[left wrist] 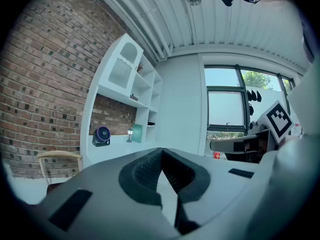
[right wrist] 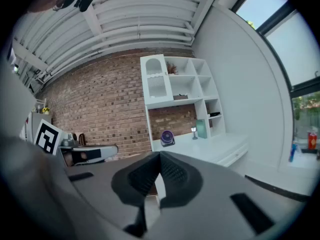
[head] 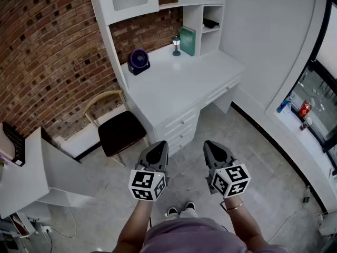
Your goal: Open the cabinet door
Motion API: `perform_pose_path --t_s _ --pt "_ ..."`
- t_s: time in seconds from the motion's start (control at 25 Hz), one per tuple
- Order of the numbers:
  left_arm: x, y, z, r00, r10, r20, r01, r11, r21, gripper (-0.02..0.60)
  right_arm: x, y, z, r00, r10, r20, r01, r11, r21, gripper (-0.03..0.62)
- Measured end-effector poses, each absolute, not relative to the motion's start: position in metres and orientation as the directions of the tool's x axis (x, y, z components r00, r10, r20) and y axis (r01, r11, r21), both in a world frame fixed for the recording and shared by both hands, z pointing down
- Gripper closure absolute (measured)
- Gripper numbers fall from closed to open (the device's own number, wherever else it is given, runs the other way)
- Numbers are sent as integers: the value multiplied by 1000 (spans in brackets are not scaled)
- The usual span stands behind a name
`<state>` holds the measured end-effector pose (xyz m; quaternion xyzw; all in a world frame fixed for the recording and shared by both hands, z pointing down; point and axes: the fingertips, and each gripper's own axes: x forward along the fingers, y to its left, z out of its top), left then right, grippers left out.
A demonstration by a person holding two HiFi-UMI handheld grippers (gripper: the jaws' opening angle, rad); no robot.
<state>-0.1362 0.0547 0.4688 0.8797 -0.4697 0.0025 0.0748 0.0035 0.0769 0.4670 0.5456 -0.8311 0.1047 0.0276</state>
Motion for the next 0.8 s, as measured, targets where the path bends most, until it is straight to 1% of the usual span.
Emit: perform_pose_path --t_s 0.36,0.72,0.76,0.8 --pt "-125 64 470 554 -830 66 -827 -539 158 581 12 87 473 -426 -888 176 -903 402 -153 592" --pt "-113 61 475 538 -838 90 -839 -523 148 580 34 80 471 -415 -899 142 -906 392 -160 592" --pt "-111 60 475 536 -840 89 -841 -521 147 568 37 78 470 -413 -901 136 -906 392 -159 592" --pt "-109 58 474 533 -842 87 -842 -519 146 530 40 76 469 -413 -902 130 -906 392 -157 591"
